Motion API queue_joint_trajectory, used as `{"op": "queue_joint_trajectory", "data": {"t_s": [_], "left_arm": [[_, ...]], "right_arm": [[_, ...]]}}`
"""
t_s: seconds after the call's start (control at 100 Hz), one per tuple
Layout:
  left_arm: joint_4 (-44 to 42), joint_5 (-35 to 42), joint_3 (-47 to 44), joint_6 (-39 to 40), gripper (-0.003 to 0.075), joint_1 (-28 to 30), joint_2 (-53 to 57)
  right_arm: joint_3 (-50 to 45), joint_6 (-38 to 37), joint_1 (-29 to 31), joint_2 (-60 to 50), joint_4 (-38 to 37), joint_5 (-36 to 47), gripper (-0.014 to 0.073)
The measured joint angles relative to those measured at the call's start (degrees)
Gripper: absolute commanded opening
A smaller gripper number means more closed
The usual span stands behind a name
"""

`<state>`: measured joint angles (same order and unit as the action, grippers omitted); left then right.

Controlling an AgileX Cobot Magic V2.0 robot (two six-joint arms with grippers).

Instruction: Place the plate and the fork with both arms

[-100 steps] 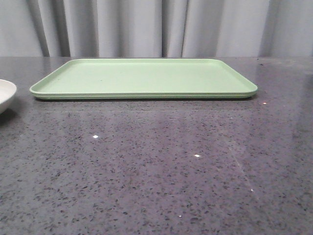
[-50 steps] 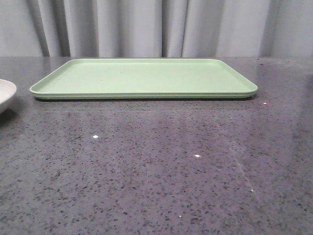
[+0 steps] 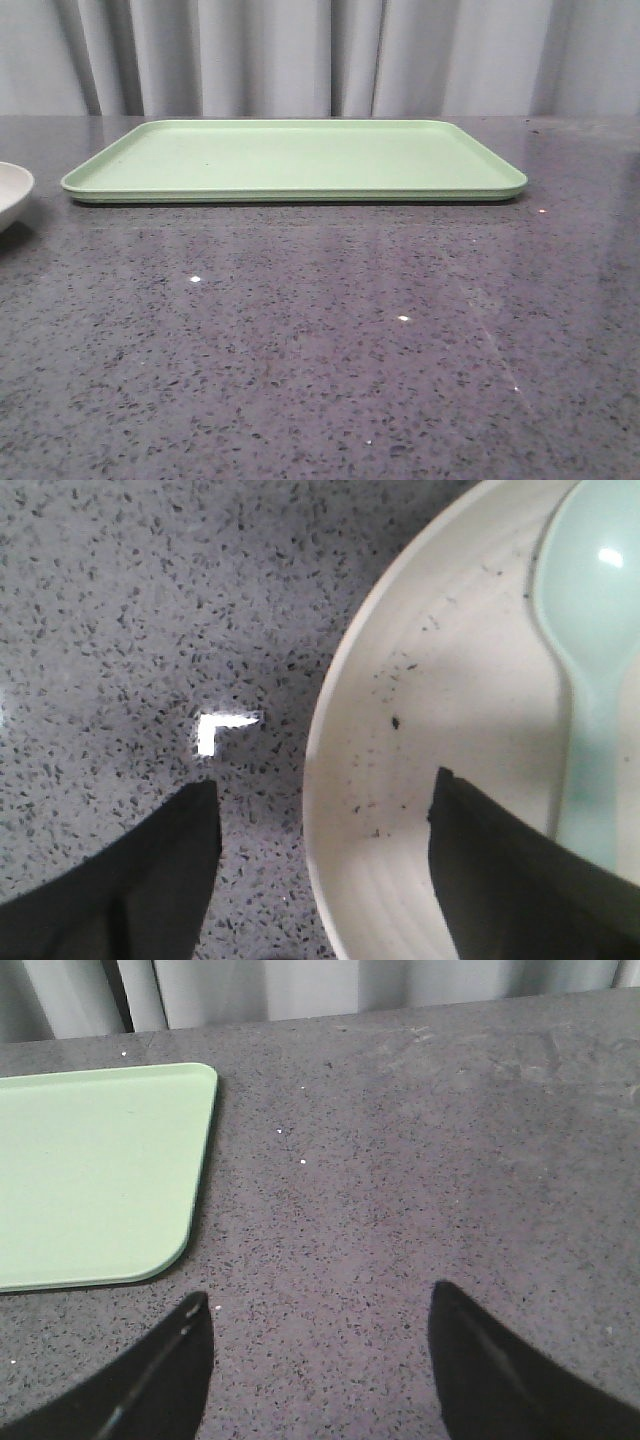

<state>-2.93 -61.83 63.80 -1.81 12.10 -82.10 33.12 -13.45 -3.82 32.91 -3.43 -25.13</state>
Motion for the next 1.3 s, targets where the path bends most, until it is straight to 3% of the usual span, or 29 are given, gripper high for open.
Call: {"op": "queue_joint_trajectory", "data": {"t_s": [0.78,0.87,1.11,1.25,1.3], "left_arm": [[-0.2,2.7,0.1,-0.2,0.0428,0.0,-2.9],[-0.2,2.7,0.1,-0.2,0.0362,0.0,-2.9],[-0.2,2.6,0.1,-0.2,0.0089,0.0,-2.9],[-0.3,2.4,0.1,-0.2,-0.0015,0.0,-2.9],[-0.5,2.3,0.1,-0.2,-0.002,0.0,-2.9]], "right_arm": [[0.0,0.0,0.0,0.0,0.0,0.0,0.0476],[0.0,0.0,0.0,0.0,0.0,0.0,0.0476],[0.0,0.0,0.0,0.0,0.0,0.0,0.0476],[0.0,0.0,0.0,0.0,0.0,0.0,0.0476],[0.0,0.0,0.0,0.0,0.0,0.0,0.0476]]}}
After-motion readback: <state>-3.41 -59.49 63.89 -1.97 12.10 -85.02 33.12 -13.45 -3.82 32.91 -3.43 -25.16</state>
